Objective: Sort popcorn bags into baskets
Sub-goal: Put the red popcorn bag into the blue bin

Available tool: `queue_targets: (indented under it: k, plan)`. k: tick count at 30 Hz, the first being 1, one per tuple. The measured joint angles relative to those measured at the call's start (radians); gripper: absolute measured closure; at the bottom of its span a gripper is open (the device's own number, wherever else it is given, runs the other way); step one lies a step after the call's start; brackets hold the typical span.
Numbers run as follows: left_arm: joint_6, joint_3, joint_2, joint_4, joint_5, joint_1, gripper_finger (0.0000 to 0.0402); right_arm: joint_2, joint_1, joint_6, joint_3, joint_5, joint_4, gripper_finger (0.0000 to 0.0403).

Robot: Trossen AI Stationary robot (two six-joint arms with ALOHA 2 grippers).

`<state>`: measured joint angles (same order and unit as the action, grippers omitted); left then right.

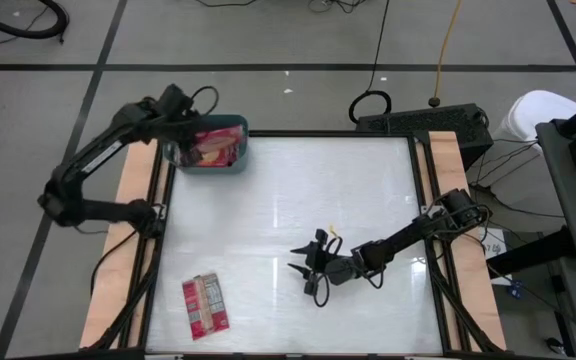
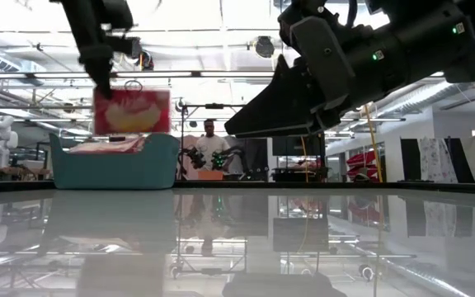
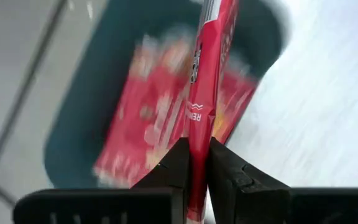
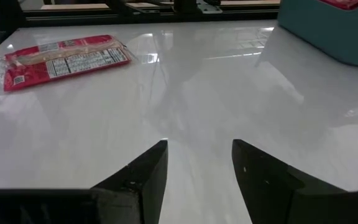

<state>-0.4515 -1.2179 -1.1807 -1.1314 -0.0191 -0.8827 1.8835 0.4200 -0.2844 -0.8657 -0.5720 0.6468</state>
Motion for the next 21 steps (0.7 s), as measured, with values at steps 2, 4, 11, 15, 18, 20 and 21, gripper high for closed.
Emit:
queue_targets:
  k: [2, 4, 11, 15, 18, 20, 21]
  plan:
    - [0.000, 0.000, -0.049, -0.047, -0.003, -0.037, 0.0364, 0.000, 0.005, 0.000, 0.000, 0.000, 0.000, 0.0232]
    - [-0.021, -0.001, -0.083, -0.092, 0.022, -0.067, 0.0364, 0.000, 0.009, 0.000, 0.000, 0.000, 0.000, 0.0232]
    - [-0.071, -0.001, -0.120, -0.091, 0.017, -0.117, 0.0364, 0.000, 0.014, 0.008, 0.000, 0.000, 0.000, 0.0232]
    - [-0.088, -0.001, -0.120, -0.049, -0.032, -0.118, 0.0364, 0.000, 0.012, 0.016, 0.000, 0.000, 0.000, 0.0232]
    - [-0.095, -0.001, -0.122, -0.022, -0.072, -0.118, 0.0362, 0.000, 0.012, 0.025, 0.000, 0.000, 0.000, 0.0232]
    - [-0.093, -0.002, -0.129, -0.017, -0.079, -0.118, 0.0352, 0.000, 0.012, 0.033, 0.000, 0.000, 0.000, 0.0232]
    - [-0.084, -0.002, -0.134, -0.014, -0.082, -0.118, 0.0342, 0.000, 0.012, 0.035, 0.000, 0.000, 0.000, 0.0232]
